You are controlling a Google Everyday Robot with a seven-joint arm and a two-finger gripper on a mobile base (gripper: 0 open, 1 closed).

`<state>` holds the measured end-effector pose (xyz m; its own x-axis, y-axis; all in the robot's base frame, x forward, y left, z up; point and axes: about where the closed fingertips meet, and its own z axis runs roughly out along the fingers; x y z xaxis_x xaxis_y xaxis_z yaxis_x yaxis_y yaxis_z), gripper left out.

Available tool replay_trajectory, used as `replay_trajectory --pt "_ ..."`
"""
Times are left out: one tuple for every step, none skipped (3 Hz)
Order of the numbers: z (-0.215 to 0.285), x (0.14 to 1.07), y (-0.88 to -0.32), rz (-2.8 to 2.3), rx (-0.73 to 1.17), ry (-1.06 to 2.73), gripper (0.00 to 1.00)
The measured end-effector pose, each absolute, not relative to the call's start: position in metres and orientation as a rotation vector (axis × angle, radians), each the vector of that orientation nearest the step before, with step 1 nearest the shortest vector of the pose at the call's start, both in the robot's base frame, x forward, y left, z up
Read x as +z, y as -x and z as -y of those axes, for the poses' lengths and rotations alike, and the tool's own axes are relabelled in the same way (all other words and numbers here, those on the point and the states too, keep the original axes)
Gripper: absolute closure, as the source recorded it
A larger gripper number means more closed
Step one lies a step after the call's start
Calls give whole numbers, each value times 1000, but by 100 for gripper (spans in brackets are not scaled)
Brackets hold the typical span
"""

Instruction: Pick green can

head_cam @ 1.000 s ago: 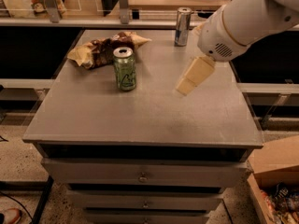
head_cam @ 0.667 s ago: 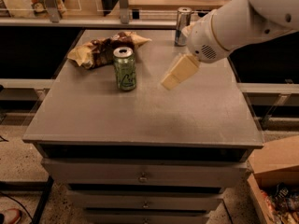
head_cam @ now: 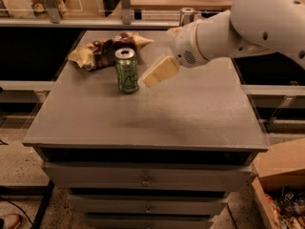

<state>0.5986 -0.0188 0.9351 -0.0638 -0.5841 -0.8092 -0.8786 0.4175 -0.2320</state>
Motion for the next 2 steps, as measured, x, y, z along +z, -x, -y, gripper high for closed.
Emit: replay_trajectory --pt "-1 930 -609 -1708 464 1259 0" --pt "-18 928 -615 -1671 508 1258 0"
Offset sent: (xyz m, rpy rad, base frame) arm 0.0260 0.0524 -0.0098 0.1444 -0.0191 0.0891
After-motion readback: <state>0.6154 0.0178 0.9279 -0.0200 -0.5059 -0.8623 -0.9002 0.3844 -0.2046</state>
